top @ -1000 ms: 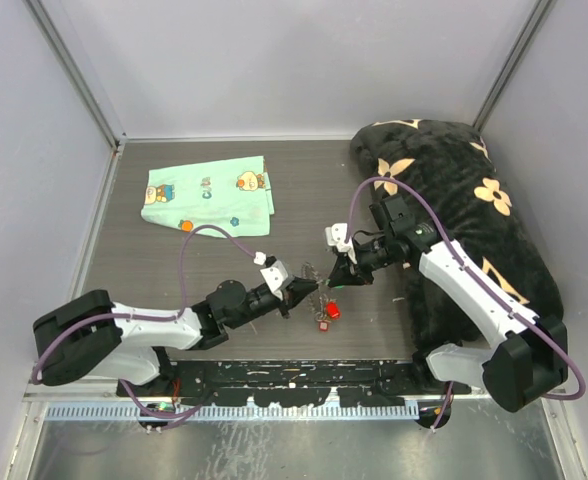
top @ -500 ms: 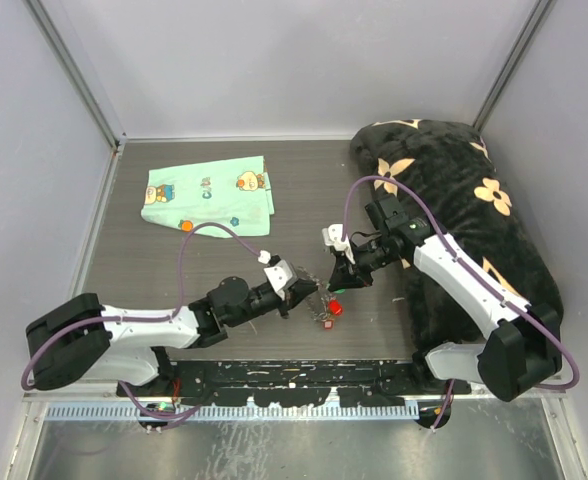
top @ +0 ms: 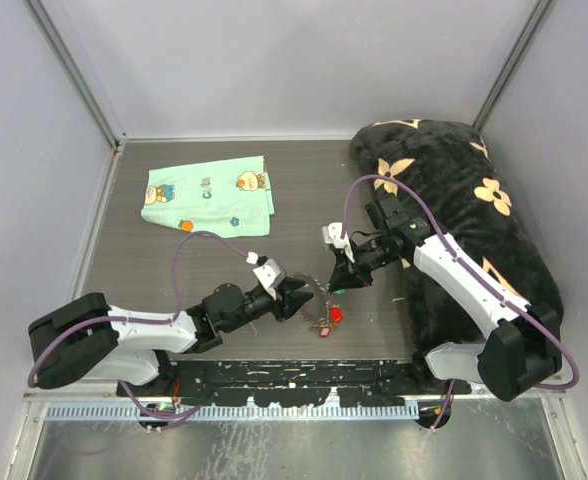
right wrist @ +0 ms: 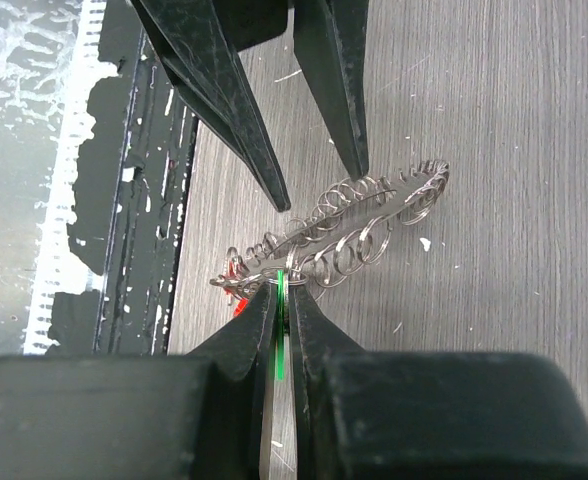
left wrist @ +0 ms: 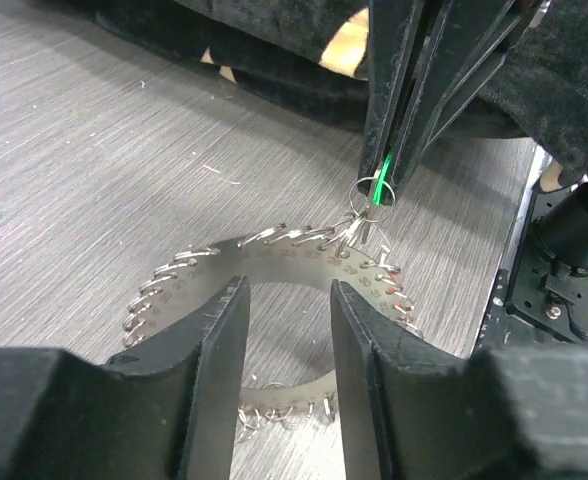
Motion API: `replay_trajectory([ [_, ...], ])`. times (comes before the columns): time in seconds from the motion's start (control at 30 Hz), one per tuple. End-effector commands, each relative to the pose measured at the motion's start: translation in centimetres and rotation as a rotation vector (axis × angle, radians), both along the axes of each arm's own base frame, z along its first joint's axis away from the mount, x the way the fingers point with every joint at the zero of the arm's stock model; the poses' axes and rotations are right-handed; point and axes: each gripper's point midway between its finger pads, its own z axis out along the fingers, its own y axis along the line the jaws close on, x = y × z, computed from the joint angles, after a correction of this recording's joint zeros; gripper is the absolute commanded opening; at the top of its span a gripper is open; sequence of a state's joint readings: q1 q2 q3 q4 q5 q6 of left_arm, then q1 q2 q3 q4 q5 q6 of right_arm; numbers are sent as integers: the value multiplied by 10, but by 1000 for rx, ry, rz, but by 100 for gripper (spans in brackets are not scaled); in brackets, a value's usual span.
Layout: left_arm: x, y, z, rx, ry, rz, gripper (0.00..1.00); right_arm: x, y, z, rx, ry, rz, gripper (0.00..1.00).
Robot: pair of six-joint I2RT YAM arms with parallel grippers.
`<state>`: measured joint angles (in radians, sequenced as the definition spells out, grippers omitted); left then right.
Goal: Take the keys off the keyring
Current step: Remove the key from the keyring.
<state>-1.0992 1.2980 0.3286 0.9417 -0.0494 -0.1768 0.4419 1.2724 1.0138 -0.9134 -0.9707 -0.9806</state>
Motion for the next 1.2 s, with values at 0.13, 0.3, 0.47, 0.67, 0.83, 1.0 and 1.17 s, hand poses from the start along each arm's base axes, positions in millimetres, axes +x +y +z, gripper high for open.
replay_trajectory([
  [0.13, -8, 21, 53, -144, -25, 21, 43, 6, 7, 15, 33, -46, 6, 1],
  [0.3, -18, 32, 51, -99, -39, -8, 43, 7, 5, 15, 19, -51, 8, 1],
  [0.47, -24, 33, 49, -130, 16, -23, 42, 4, 4, 14, 6, -30, 27, 1],
  [0.67, -29, 25, 42, -174, 126, -46, 44, 3, 2, 13, -11, -15, 32, 1],
  [0.83, -36, 19, 63, -333, 108, -103, 43, 3, -3, 7, -59, -12, 45, 1],
  [1.0, -36, 14, 51, -261, 108, -116, 44, 5, -9, 5, -82, -76, 75, 1],
  [1.17, -44, 18, 40, -144, -12, -169, 47, 23, -13, 9, -131, -244, 140, 1],
])
